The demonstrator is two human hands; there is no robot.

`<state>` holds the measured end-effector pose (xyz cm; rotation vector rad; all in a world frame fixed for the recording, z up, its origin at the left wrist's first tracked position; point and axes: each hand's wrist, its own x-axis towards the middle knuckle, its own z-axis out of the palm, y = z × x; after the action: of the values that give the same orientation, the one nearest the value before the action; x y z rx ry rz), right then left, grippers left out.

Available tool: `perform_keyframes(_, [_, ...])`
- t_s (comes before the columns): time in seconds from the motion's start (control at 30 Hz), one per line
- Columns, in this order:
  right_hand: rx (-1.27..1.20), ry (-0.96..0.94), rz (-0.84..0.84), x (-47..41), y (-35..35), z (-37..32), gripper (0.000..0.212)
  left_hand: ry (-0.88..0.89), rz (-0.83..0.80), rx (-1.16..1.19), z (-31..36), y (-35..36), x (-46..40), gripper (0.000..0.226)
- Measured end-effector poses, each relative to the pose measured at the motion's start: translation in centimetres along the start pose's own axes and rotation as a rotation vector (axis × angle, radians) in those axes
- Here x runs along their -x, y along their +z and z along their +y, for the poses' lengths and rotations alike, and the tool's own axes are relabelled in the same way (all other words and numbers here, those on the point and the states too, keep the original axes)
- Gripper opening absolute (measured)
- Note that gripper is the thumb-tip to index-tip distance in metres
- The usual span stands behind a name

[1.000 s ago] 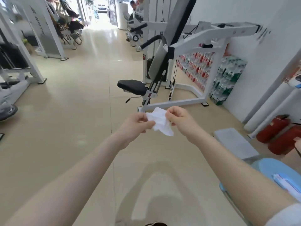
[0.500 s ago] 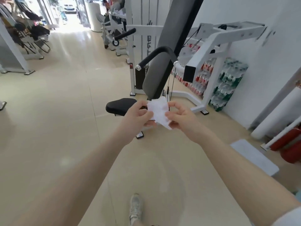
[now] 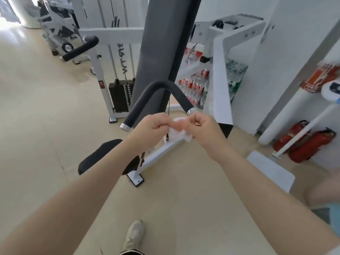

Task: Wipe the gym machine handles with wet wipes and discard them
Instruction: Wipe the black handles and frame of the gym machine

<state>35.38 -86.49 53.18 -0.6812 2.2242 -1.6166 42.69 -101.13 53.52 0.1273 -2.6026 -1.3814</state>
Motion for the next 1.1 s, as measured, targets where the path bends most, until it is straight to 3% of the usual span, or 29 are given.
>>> perform_keyframes(0.1, [0.123,-0.061,0.235,-3.6,0.2,-0.7,0.022,0.153,-0.078,-0.126,-1.5,-1.7,-5.7,0.039])
perform_keyframes(0.2, [0.278,-0.137,0.508,-7.3,-0.2,-1.2,0.032,0.368,-0.095,-0.299,-2.7,-3.3,-11.2,0.028])
perform_keyframes(0.33, [0.875,-0.287,0.831,-10.5,-0.2,-0.6,0.021,0.559,-0.234,-0.607,-3.8,-5.2,-17.3,0.033])
perform_keyframes(0.4, [0.953,-0.178,0.701,-11.4,0.4,0.3,0.017,0.642,-0.300,-0.760,-4.4,-5.5,-19.2,0.034])
perform_keyframes(0.5, [0.687,0.109,0.399,-11.5,2.3,1.4,0.019,0.653,-0.380,-0.792,-5.3,-5.6,-20.6,0.031])
perform_keyframes(0.67, [0.676,-0.064,0.651,-9.4,6.0,1.9,0.035,0.730,-0.338,-0.640,-6.6,-5.3,-21.4,0.028])
perform_keyframes(0.8, [0.647,0.009,0.601,-11.2,6.1,1.8,0.028,0.742,-0.346,-0.612,-6.8,-5.2,-21.5,0.029])
perform_keyframes(0.9, [0.829,0.048,0.493,-12.6,5.6,1.8,0.041,0.716,-0.380,-0.580,-6.3,-5.4,-21.6,0.027])
perform_keyframes(1.1, [1.039,0.092,0.617,-9.6,5.6,2.3,0.027,0.645,-0.447,-0.638,-6.0,-6.0,-21.7,0.032])
